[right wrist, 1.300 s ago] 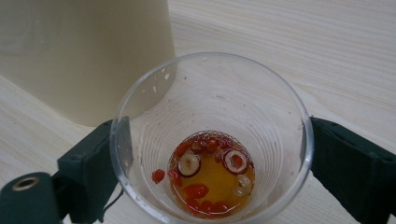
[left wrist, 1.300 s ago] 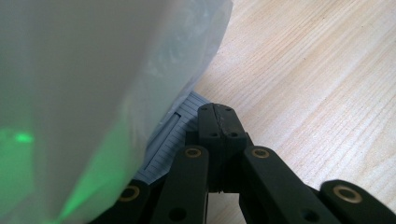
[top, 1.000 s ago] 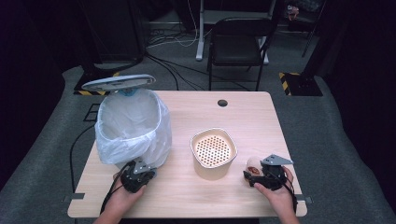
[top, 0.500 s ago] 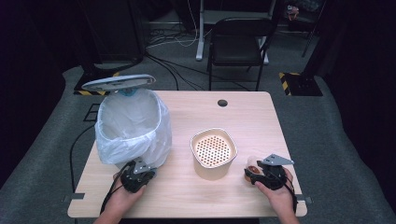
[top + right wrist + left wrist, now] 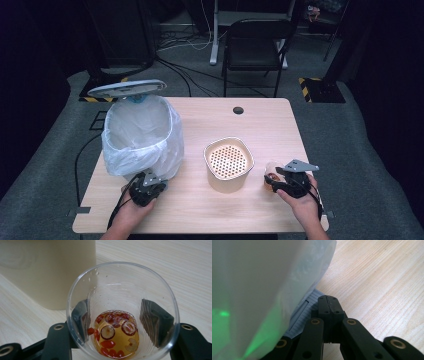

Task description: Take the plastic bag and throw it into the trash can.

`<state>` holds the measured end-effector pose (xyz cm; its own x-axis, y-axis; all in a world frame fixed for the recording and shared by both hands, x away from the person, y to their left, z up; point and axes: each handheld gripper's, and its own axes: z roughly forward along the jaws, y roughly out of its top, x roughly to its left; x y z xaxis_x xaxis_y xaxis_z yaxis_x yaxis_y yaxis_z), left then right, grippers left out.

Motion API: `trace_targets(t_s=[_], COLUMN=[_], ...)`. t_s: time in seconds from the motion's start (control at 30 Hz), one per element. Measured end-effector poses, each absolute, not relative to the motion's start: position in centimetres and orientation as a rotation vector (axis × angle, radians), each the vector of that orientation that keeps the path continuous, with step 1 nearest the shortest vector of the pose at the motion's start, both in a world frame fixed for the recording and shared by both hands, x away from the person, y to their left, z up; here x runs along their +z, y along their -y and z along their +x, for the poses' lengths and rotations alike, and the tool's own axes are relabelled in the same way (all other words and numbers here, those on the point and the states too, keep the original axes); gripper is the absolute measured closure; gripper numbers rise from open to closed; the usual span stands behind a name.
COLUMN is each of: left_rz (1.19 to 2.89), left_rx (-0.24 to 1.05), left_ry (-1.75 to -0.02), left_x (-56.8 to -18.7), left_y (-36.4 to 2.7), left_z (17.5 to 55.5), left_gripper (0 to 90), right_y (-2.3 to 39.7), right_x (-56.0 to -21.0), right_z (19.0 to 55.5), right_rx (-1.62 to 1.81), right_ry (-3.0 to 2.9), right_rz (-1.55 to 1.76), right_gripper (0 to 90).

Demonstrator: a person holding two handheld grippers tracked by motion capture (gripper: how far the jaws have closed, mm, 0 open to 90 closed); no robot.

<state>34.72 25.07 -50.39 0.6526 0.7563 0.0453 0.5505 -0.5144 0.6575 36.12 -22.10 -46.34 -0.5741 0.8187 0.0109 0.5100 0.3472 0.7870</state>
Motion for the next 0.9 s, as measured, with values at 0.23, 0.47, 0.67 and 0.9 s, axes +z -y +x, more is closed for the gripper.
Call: trace_targets(t_s=[0.23,0.47,0.67,0.9], left_rz=[2.254,2.256,2.255,2.255], left_rx=[0.437,0.440,0.440,0.440], left_ry=[-1.009,-0.997,-0.997,-0.997], left_x=[-50.4,-50.4,-50.4,-50.4], left_y=[-25.1,-25.1,-25.1,-25.1], left_z=[34.7,34.8,34.8,34.8], left_gripper=[90.0,90.0,90.0,90.0], right_y=[22.3,22.3,22.3,22.1], right_x=[-45.0,-43.8,-42.8,-41.5], right_z=[37.0,37.6,38.2,38.8], right_rx=[1.080,1.092,1.096,1.109], right_ry=[-2.251,-2.247,-2.239,-2.218], right_rz=[1.127,1.096,1.064,1.026], right_gripper=[47.0,50.7,50.7,50.5])
